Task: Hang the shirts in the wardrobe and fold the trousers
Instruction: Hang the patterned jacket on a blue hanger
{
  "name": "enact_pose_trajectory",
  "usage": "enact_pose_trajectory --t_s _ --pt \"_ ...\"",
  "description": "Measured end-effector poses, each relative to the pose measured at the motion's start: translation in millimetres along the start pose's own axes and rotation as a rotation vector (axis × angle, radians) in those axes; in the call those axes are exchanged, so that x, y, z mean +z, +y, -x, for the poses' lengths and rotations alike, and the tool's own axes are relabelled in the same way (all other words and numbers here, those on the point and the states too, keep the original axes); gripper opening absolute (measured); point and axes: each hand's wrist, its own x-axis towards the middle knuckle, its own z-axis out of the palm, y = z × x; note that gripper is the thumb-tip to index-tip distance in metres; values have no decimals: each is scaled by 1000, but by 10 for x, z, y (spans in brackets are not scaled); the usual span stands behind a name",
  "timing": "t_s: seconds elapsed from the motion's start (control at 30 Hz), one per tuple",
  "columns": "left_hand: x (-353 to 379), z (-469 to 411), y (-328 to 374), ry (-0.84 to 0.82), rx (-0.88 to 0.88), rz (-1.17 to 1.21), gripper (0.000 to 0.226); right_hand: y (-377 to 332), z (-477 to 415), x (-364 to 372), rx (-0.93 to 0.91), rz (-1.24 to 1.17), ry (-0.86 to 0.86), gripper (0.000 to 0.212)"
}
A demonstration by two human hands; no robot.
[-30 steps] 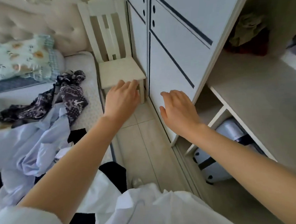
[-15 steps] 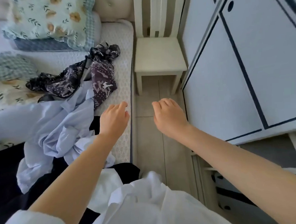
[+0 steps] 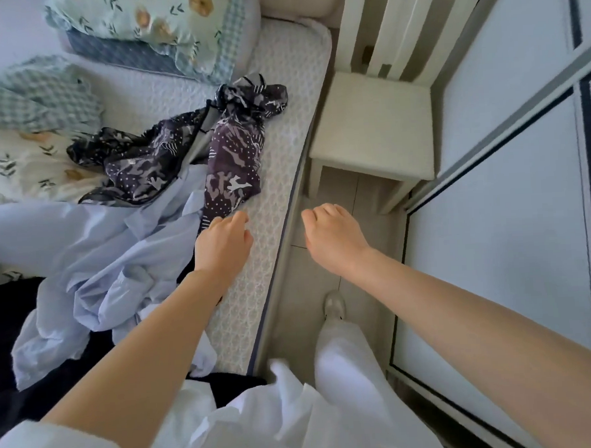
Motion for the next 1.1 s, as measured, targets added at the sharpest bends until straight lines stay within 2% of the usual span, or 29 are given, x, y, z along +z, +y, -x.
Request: enact_pose_trajectory --t_s 0.2,0.37,0.73,0.93,1.0,1.1 --pt "55 -747 88 4 -186 -7 13 459 -912 -32 -134 5 -81 19" --pt "74 -1298 -55 13 -253 -46 17 615 -1683 -79 -233 28 -138 25" --pt "321 -2382 -906 -46 -424 -7 21 581 -3165 309 -337 62 -192 24" --pt "533 -2891 -1499 -144 -455 -14 20 369 -3905 697 -393 79 -280 28" --pt "613 -3012 -1653 -173 -453 -28 20 271 -4096 869 -403 79 -325 38" --pt "751 -3095 -1823 -176 -479 -6 24 140 -4327 1074 -440 117 -399 68"
